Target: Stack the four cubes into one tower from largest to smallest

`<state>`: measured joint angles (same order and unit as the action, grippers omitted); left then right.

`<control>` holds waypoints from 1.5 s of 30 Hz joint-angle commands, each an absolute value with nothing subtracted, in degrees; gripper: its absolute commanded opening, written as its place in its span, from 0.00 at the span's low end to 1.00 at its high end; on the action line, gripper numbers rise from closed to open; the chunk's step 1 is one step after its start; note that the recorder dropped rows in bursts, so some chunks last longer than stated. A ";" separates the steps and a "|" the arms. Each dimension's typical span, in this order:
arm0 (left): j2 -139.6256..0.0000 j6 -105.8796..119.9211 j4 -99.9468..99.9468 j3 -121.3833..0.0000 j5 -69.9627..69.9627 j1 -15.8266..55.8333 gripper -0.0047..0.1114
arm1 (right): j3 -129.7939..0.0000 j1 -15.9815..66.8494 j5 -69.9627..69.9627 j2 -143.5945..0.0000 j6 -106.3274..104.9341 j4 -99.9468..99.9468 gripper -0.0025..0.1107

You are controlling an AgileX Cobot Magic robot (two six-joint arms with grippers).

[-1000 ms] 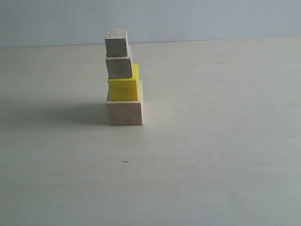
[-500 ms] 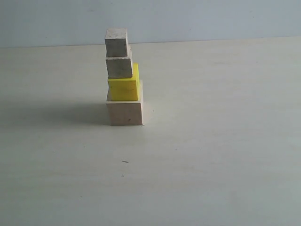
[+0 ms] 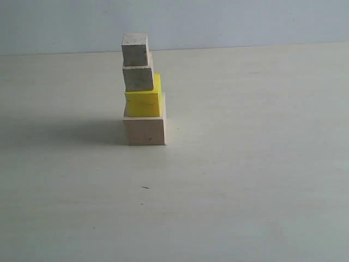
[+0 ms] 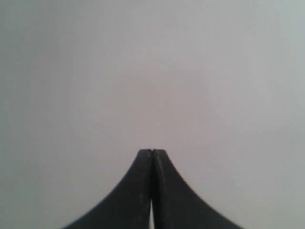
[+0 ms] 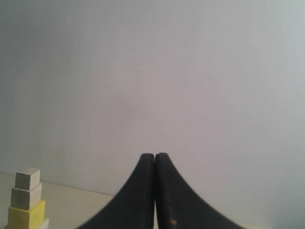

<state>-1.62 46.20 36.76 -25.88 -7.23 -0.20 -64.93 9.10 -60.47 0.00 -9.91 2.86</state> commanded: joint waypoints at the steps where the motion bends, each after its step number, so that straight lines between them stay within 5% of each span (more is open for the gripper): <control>1: -1.41 25.26 15.49 -23.48 -20.24 -1.27 0.04 | -64.94 8.97 -60.60 0.00 -9.93 3.01 0.02; 22: 0.00 21.82 8.90 0.00 -21.87 -1.27 0.04 | -64.94 8.97 -60.60 0.00 -9.93 2.82 0.02; 45: 0.00 6.72 7.68 0.00 -20.28 -0.66 0.04 | -64.94 8.97 -60.49 0.00 -9.82 2.81 0.02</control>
<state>-0.36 7.66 8.35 -0.15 -21.11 -0.99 -64.93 9.10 -60.58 0.00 -9.91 2.86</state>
